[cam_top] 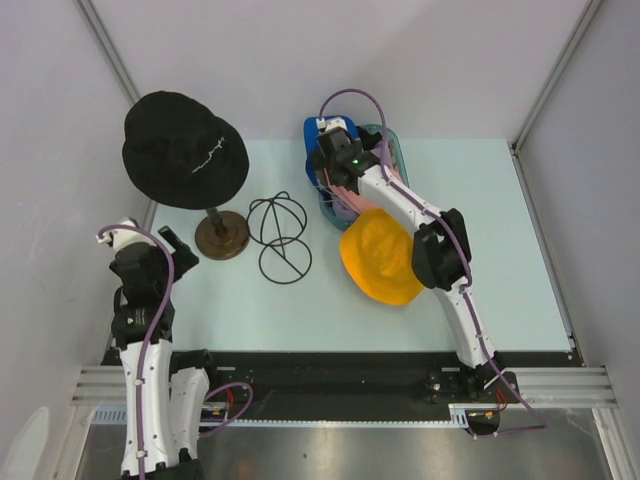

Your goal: Stack the hats

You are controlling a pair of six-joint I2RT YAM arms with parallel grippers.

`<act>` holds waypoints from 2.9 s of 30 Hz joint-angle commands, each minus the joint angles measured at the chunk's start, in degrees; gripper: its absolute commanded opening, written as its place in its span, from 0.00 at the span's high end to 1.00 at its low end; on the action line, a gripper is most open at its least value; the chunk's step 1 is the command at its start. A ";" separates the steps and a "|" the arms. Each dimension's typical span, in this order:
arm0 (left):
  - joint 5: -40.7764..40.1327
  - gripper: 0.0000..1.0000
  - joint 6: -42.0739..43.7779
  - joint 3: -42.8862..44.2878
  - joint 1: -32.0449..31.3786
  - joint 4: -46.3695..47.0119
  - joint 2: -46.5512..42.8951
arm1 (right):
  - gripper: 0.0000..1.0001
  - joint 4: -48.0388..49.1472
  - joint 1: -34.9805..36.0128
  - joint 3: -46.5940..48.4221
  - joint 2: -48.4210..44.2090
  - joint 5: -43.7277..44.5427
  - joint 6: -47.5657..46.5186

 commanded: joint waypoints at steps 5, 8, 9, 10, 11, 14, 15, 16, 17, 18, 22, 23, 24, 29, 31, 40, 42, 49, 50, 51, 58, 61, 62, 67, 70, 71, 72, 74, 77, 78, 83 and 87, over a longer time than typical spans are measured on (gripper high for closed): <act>0.27 0.04 1.30 1.83 -0.85 1.19 1.41 | 0.14 4.46 -1.21 8.87 6.70 6.25 0.09; 0.27 0.04 1.39 2.01 -1.20 1.63 1.94 | 0.16 7.35 -1.12 9.58 7.50 6.87 -0.70; 0.27 0.04 1.48 2.27 -1.28 1.63 2.12 | 0.16 8.06 -1.12 9.75 8.03 7.66 -0.97; 0.27 0.04 1.39 2.36 -1.46 1.63 2.30 | 0.16 8.50 -1.03 10.36 8.38 8.01 -1.06; 0.45 0.04 1.39 2.45 -1.64 1.72 2.30 | 0.19 9.03 -1.03 10.80 8.64 8.97 -1.41; 0.45 0.04 1.39 2.54 -1.99 1.63 2.39 | 0.28 9.56 -0.68 11.60 9.17 11.08 -2.02; 0.36 0.04 1.48 2.62 -2.34 1.63 2.56 | 0.33 9.74 -0.59 11.60 8.91 11.61 -2.20; 0.36 0.04 1.48 2.62 -2.51 1.72 2.56 | 0.46 9.83 -0.51 11.60 8.65 12.14 -2.29; 0.36 0.04 1.48 2.62 -2.69 1.89 2.56 | 0.51 10.17 -0.50 11.42 8.39 13.19 -2.46; 0.36 0.04 1.48 2.71 -2.95 1.89 2.47 | 0.57 10.35 -0.59 11.25 8.12 13.29 -2.46; 0.36 0.04 1.74 2.71 -3.92 2.16 2.47 | 0.84 10.44 -0.68 10.90 6.28 14.08 -2.55; 0.27 0.04 1.83 2.89 -4.18 2.24 2.39 | 0.90 10.18 -0.68 10.72 5.75 14.25 -2.81; 0.27 0.04 2.27 2.98 -4.62 2.16 2.39 | 0.95 10.00 -0.51 10.55 5.05 14.52 -3.34; -0.34 0.04 6.39 3.85 -7.78 3.56 2.82 | 1.00 6.93 0.02 10.46 -1.70 13.46 -5.54; -0.78 0.04 9.56 4.12 -10.50 4.79 3.52 | 1.00 6.14 0.20 10.11 -4.61 13.47 -6.84; 1.41 0.04 15.01 10.87 -24.13 8.66 9.85 | 1.00 4.13 0.72 6.94 -20.44 9.60 -13.62; 3.17 0.04 14.84 12.20 -26.50 9.53 10.29 | 1.00 2.45 2.30 7.12 -22.72 10.38 -15.55; 8.00 0.04 10.63 15.28 -31.07 14.02 10.03 | 1.00 3.05 6.35 -2.01 -30.01 20.76 -20.48; 8.44 0.04 9.32 15.28 -31.52 14.89 10.47 | 1.00 3.67 6.35 -5.85 -31.16 21.02 -20.48; 10.36 0.04 8.69 15.37 -32.13 16.64 10.91 | 1.00 5.76 6.18 -7.72 -33.52 20.68 -20.74; 16.17 0.04 7.37 22.39 -36.61 22.81 21.17 | 1.00 7.63 6.17 -10.73 -37.31 21.46 -21.27; 18.72 0.04 8.51 26.70 -38.89 23.51 24.61 | 1.00 7.98 5.91 -11.08 -38.81 21.20 -21.97; 19.69 0.04 8.86 27.49 -39.51 24.47 26.71 | 1.00 7.81 5.82 -11.08 -39.16 20.33 -21.98; 21.80 0.03 9.22 31.80 -41.36 27.03 32.87 | 1.00 6.14 5.91 -11.34 -41.80 14.97 -19.70; 23.64 0.00 8.16 34.44 -41.63 29.57 36.57 | 1.00 3.86 5.74 -12.66 -44.70 6.54 -17.41; 25.13 0.00 8.07 34.96 -41.63 29.93 37.27 | 1.00 2.46 6.08 -12.57 -44.96 4.87 -16.19; 25.58 0.00 7.90 35.66 -41.89 30.19 38.50 | 1.00 1.75 6.26 -12.57 -45.58 4.24 -15.57; 26.98 0.00 7.28 36.55 -42.15 30.63 39.56 | 1.00 -0.01 7.05 -12.66 -46.19 2.67 -13.64; 29.71 0.00 6.23 38.04 -42.77 31.33 40.71 | 1.00 -0.98 8.19 -13.45 -47.34 2.04 -13.10; 29.80 0.00 6.05 38.13 -43.29 31.60 40.88 | 1.00 -1.16 8.89 -13.45 -47.51 2.21 -12.92; 28.40 0.02 5.88 37.78 -44.18 32.30 41.58 | 1.00 -0.63 10.22 -14.59 -48.13 -0.15 -11.34; 26.13 0.33 6.22 38.04 -44.79 32.57 42.46 | 1.00 0.51 11.01 -15.82 -48.39 0.28 -11.95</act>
